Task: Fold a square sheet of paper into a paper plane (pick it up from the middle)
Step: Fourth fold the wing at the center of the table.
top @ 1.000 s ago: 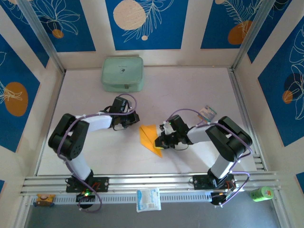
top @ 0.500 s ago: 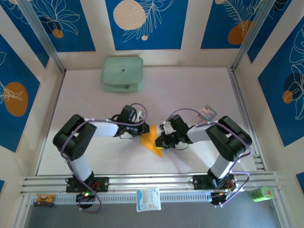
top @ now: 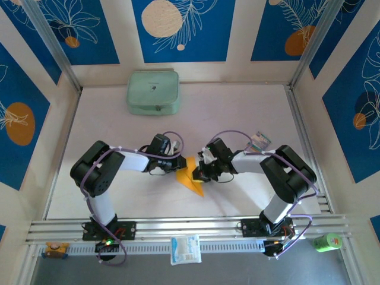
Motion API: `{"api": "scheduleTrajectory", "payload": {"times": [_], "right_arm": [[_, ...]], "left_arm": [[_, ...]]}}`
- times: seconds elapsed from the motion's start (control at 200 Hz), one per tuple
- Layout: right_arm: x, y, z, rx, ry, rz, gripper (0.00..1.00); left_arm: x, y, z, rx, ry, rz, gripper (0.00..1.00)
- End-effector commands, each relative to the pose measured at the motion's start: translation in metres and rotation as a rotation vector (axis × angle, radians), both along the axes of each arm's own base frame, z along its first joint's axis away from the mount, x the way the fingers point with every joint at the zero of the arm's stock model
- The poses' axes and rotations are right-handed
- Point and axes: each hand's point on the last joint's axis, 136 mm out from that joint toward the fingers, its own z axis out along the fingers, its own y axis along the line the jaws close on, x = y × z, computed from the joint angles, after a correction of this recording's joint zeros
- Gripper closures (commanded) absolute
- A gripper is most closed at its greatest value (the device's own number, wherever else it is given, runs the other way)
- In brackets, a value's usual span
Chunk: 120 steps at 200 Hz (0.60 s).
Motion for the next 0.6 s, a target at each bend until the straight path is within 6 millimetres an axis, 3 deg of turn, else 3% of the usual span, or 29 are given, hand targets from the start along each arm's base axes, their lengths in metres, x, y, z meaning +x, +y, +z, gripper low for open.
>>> {"api": "scheduleTrajectory", "payload": {"times": [0.0,0.17,0.305,0.595], "right_arm": [[0.01,0.006,0.0,-0.033,0.005,-0.014,0.99],[0.008,0.012,-0.022,-0.08,0.04,-0.002,0.98],[-0.009,-0.004,-0.039,-0.136,0.069,-0.005,0.98],[-0.038,-0.024,-0.036,-0.118,0.076,0.02,0.98]], "left_arm": [[-0.01,0.015,-0.027,0.069,0.062,0.017,1.0],[-0.011,0.015,-0.028,0.07,0.065,0.018,1.0],[-0.011,0.017,-0.031,0.077,0.07,0.022,1.0],[-0.012,0.022,-0.037,0.089,0.077,0.035,1.0]]}}
